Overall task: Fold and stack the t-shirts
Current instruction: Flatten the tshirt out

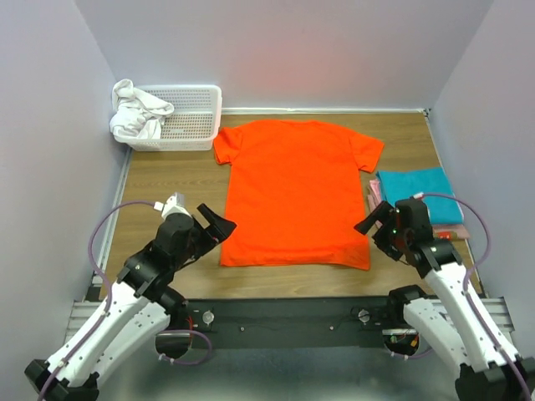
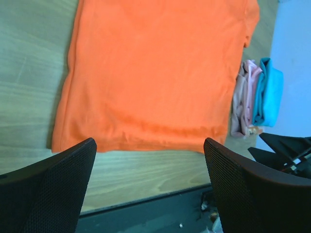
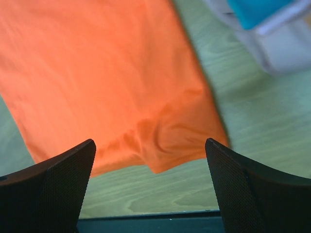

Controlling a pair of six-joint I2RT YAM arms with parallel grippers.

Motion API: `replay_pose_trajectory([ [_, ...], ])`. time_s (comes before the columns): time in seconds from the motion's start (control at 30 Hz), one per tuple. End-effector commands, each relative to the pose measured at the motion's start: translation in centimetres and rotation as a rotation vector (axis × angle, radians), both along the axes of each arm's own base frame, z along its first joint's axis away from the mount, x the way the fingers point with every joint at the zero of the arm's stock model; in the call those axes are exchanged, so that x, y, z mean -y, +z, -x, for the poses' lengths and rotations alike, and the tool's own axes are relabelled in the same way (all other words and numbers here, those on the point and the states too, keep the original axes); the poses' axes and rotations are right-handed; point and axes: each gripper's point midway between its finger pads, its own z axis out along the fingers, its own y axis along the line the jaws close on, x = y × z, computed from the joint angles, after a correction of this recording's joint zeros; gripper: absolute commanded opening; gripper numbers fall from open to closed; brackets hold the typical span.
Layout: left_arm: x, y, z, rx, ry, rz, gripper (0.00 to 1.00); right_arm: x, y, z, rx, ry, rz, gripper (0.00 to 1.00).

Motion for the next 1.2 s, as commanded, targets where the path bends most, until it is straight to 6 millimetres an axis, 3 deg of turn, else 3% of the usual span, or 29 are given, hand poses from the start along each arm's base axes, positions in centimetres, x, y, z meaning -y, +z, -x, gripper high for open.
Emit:
replay_pose_trajectory([
  [0.0, -0.2, 1.1, -3.0, 0.074, 0.012, -0.137, 0.98, -3.5, 0.8, -2.8, 0.072, 0.236, -0.052, 1.0],
  [0.03, 0.3, 2.9, -4.4, 0.127, 0.013, -0.138, 0.98, -3.4, 1.0, -3.8, 0.085, 0.237, -0.029, 1.0],
  [0.07, 0.7, 3.4, -5.4, 0.15, 0.01, -0.157, 0.98, -3.3, 0.9, -4.4, 0.079, 0.237, -0.012, 1.0],
  [0.1, 1.4, 2.0, -6.6, 0.13, -0.033, -0.238, 0.98, -3.4, 0.6, -5.3, 0.053, 0.252, 0.01, 1.0],
  [0.13, 2.1, 3.1, -7.8, 0.161, -0.045, -0.248, 0.98, -3.6, 0.9, -6.4, 0.08, 0.26, 0.016, 1.0],
  [0.2, 3.9, 2.1, -10.5, 0.184, -0.115, -0.331, 0.98, -3.6, 0.3, -8.2, 0.058, 0.262, 0.047, 1.0],
  [0.23, 4.8, 3.7, -12.0, 0.217, -0.121, -0.334, 0.98, -3.9, 0.3, -9.3, 0.064, 0.271, 0.054, 1.0],
  [0.27, 5.1, 3.6, -13.2, 0.222, -0.114, -0.371, 0.98, -3.7, 0.3, -10.2, 0.06, 0.263, 0.073, 1.0],
  [0.3, 5.5, 1.2, -14.6, 0.163, -0.126, -0.425, 0.98, -4.0, 0.0, -11.8, 0.037, 0.278, 0.092, 1.0],
  [0.33, 6.0, 2.4, -16.1, 0.181, -0.125, -0.443, 0.98, -4.1, 0.2, -12.9, 0.043, 0.28, 0.105, 1.0],
  [0.37, 6.3, 0.4, -17.3, 0.141, -0.137, -0.484, 0.98, -3.4, 0.1, -13.9, 0.037, 0.252, 0.147, 1.0],
  [0.43, 6.9, 0.4, -19.2, 0.151, -0.139, -0.504, 0.98, -2.9, -0.3, -15.8, 0.028, 0.23, 0.194, 1.0],
  [0.47, 6.9, -1.6, -20.4, 0.121, -0.148, -0.532, 0.98, -2.6, -1.0, -17.5, 0.004, 0.201, 0.227, 1.0],
  [0.53, 7.6, -3.2, -21.3, 0.088, -0.2, -0.52, 0.98, -2.3, -1.2, -19.4, -0.001, 0.202, 0.268, 1.0],
  [0.57, 8.6, -3.2, -21.8, 0.098, -0.238, -0.493, 0.98, -2.2, -1.9, -21.3, -0.019, 0.194, 0.298, 1.0],
  [0.6, 8.9, -5.3, -22.1, 0.059, -0.259, -0.507, 0.98, -2.2, -2.2, -22.2, -0.021, 0.216, 0.323, 1.0],
  [0.67, 9.2, -6.7, -22.2, 0.029, -0.281, -0.515, 0.98, -1.7, -3.1, -24.0, -0.038, 0.196, 0.371, 1.0],
  [0.8, 8.9, -10.5, -20.7, -0.056, -0.314, -0.527, 0.98, -2.9, -5.5, -27.7, -0.062, 0.252, 0.38, 1.0],
  [0.9, 7.6, -12.3, -18.9, -0.105, -0.31, -0.546, 0.98, -4.1, -7.3, -28.8, -0.081, 0.315, 0.355, 1.0],
  [0.93, 6.9, -13.8, -17.4, -0.148, -0.318, -0.556, 0.98, -4.4, -7.2, -29.5, -0.068, 0.343, 0.356, 1.0],
  [1.0, 6.8, -14.4, -15.6, -0.181, -0.34, -0.522, 0.98, -6.0, -7.4, -29.6, -0.059, 0.426, 0.308, 1.0],
  [1.03, 6.5, -15.6, -13.7, -0.217, -0.36, -0.509, 0.98, -6.3, -7.9, -29.6, -0.064, 0.444, 0.3, 1.0],
  [1.1, 7.1, -15.2, -12.1, -0.214, -0.384, -0.471, 0.98, -7.1, -8.4, -29.6, -0.064, 0.489, 0.279, 1.0],
  [1.17, 6.2, -15.7, -9.5, -0.268, -0.346, -0.447, 0.98, -8.1, -9.0, -29.6, -0.066, 0.533, 0.265, 1.0],
])
